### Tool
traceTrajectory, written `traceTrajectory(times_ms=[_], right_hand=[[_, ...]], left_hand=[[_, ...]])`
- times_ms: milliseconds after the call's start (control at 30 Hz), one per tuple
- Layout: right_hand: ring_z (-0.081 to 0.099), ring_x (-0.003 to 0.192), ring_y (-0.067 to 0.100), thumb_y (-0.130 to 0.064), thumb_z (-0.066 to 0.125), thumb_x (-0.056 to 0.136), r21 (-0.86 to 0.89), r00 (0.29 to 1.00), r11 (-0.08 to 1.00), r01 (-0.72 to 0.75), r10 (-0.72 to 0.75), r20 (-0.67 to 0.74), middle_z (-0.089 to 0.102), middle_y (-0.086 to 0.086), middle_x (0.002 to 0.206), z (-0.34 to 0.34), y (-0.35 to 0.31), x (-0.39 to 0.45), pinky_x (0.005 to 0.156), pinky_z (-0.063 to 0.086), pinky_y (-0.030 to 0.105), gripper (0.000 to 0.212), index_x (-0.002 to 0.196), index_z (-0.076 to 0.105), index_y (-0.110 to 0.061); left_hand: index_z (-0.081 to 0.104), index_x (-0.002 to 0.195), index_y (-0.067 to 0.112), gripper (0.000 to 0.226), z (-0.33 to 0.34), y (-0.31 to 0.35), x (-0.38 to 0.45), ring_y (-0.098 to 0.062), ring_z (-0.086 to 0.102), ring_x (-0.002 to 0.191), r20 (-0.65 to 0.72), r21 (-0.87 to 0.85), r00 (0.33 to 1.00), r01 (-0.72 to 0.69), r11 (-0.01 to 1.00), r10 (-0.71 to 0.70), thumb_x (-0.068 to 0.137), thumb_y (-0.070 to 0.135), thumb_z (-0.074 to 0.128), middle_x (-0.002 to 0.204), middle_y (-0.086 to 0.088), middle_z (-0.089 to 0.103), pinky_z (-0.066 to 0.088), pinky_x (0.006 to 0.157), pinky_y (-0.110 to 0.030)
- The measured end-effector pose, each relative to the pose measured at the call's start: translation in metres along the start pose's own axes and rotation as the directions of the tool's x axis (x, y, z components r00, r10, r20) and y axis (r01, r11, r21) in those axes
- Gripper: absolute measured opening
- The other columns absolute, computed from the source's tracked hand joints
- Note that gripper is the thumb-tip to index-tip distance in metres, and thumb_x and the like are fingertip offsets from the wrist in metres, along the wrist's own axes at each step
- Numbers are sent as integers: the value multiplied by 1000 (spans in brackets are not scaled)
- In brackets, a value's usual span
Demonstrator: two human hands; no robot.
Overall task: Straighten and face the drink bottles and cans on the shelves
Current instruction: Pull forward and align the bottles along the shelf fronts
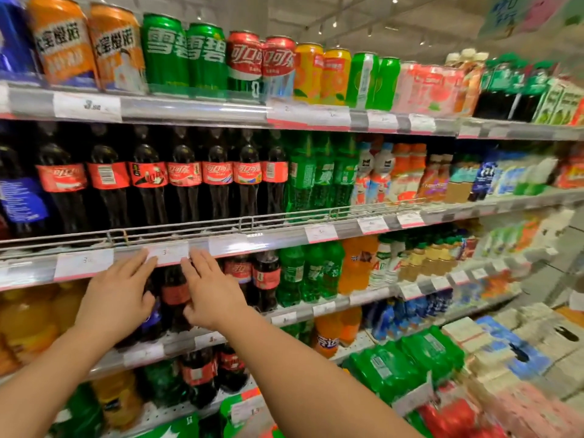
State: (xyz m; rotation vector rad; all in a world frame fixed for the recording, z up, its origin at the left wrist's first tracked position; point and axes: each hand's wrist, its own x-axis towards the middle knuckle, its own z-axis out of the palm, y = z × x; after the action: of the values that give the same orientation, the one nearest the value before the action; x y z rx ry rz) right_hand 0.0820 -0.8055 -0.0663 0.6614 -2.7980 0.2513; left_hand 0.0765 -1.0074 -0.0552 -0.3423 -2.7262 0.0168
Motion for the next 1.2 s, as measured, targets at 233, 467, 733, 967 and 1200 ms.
traceTrajectory(times_ms=[233,467,733,967,1200], right_hand=[[16,151,35,-25,64,93,173,994,982,-78,90,-64,16,17,166,22,-10,-57,109,43,55,80,158,22,-9],[29,148,27,-31,56,98,211,924,901,-379,382,32,30,6,163,44,57,-159,117,37,45,65,157,32,-17],[51,132,25,-30,60,95,129,819,809,-574,567,91,50,4,146,31,177,-233,106,43,37,51,143,52,-14],[58,120,26,-27,63,93,127,823,816,-564,569,5,57,7,140,-13,311,-215,93,49,38,50,141,53,-16],[37,146,25,-28,60,94,132,865,857,-498,502,4,20,5,168,-50,428,-173,109,41,38,73,159,28,-16]], left_hand=[[57,139,6,80,12,-1,-1,-45,53,124,-61,-16,998,-29,999,28,65,19,85,146,-19,52,48,89,-64],[60,135,6,57,16,35,-10,-45,44,131,-136,-171,991,-11,985,-12,84,28,71,146,-21,51,43,100,-64],[55,143,14,59,13,118,-5,-39,38,141,-148,-189,978,-176,966,149,86,26,68,155,-13,44,36,112,-58],[55,140,15,59,-1,208,58,-38,40,140,-188,-146,963,-222,964,193,84,27,68,153,-12,46,39,109,-59],[44,149,19,72,23,296,104,-39,38,142,-105,-90,989,-111,990,101,83,35,70,159,-12,37,38,110,-57]])
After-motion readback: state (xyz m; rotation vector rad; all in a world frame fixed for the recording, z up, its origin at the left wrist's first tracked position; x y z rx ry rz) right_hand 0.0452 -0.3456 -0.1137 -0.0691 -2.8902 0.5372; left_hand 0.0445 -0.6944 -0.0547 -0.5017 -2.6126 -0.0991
